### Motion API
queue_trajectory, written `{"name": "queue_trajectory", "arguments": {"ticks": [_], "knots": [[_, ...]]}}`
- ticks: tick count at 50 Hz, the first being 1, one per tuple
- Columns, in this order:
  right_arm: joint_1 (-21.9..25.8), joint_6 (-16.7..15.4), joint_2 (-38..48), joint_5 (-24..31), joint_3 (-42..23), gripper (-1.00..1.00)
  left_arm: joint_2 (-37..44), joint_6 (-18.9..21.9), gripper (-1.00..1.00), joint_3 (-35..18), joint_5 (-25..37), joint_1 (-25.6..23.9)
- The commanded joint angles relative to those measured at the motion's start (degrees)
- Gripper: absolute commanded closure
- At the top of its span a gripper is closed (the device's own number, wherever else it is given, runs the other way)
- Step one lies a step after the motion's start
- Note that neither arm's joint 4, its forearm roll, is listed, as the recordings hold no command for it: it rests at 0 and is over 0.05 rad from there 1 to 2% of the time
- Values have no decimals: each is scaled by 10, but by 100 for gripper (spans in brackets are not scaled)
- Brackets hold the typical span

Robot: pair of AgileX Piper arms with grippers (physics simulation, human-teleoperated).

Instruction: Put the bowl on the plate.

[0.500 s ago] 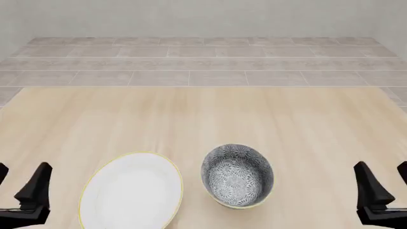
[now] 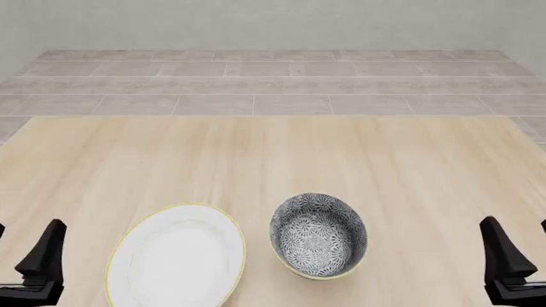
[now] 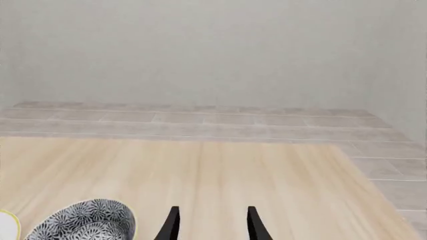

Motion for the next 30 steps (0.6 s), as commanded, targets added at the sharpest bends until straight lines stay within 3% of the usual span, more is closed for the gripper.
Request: {"name": "queue_trajectory", "arguments": {"ticks": [1,19,30], "knots": [[1,-1,-1,14,-15,-100,-3,2,-100,-1,4,1],[25,-1,63,-6,-50,-100,-3,-3,-100,0,13,0],[54,-1,149,-37,-76,-100,-3,-1,-100,0,12,-3]]}}
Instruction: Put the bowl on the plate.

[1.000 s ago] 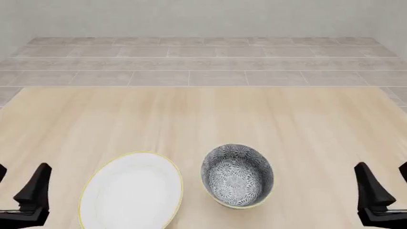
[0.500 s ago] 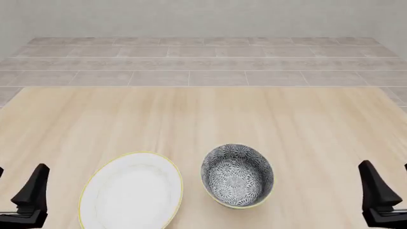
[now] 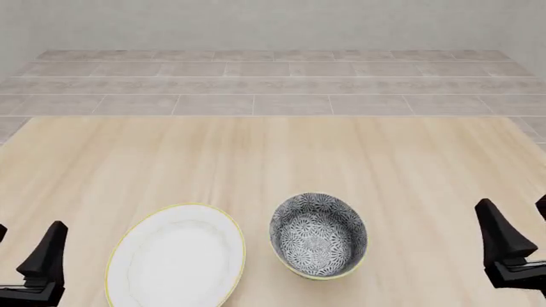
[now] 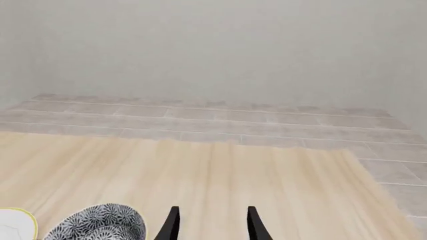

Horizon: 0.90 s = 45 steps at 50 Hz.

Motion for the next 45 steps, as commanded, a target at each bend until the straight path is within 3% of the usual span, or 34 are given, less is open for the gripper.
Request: {"name": "queue_trajectory", "arguments": {"ticks": [1,11,45], "knots": [[23,0,66,-23,-23,-100,0,0,-100,0,0,-2],[36,-21,132,-48,-44,-100,0,1,-100,0,2,2],[90,-40,281,-72,-103,-100,0,1,-100,0,2,3]]}}
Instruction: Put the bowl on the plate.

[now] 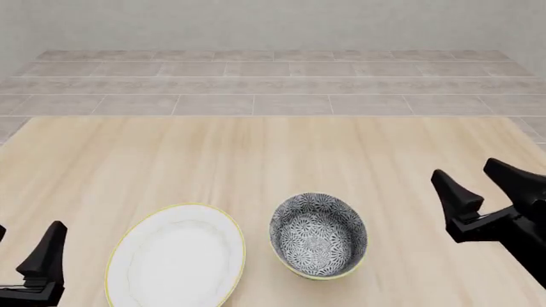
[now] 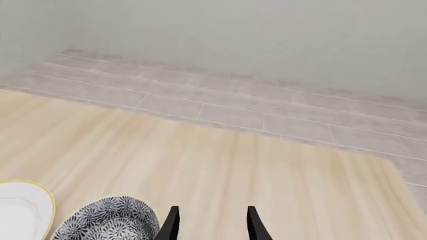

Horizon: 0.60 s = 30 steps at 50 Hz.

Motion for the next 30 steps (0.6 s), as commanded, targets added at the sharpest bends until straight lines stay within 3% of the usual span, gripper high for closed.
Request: {"name": "queue_trajectory", "arguments": {"ticks": [1,30], "knots": [[22,-11,47,-2,-23,-100,0,0,-100,0,0,-1],[74,-6,109,5,-51,-100,1,-3,-100,0,6,0]]}}
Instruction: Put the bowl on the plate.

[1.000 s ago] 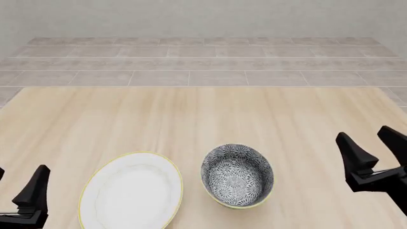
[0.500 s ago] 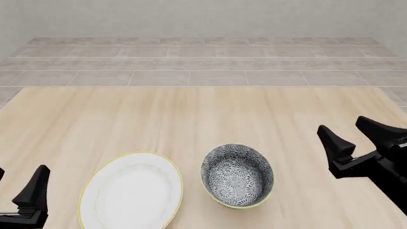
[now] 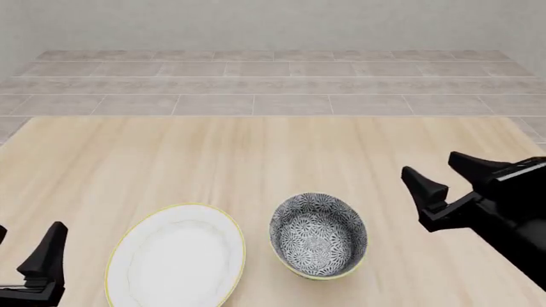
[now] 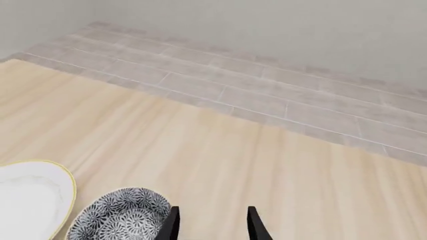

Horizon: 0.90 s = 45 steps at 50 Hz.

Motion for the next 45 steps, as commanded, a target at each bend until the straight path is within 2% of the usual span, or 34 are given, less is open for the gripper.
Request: {"name": "queue_trajectory", "arguments": {"ticks": [1,7,8,9,16,45], "knots": [[18,-2,17,3,-8,-100,0,-1,-100,0,3,-1],[26,-3,19,3,-8,-100,0,-1,-100,0,3,-1],[24,-11,26,0,-8,-100,0,0,-100,0,3,-1],[29,-2,23,-2,-7,-100,0,0,-100,0,3,-1],[36,4,34,3,-12,-100,0,0,-100,0,3,-2],[59,3,105,-19,-9,-100,1,4,-100,0,-1,-8]]}}
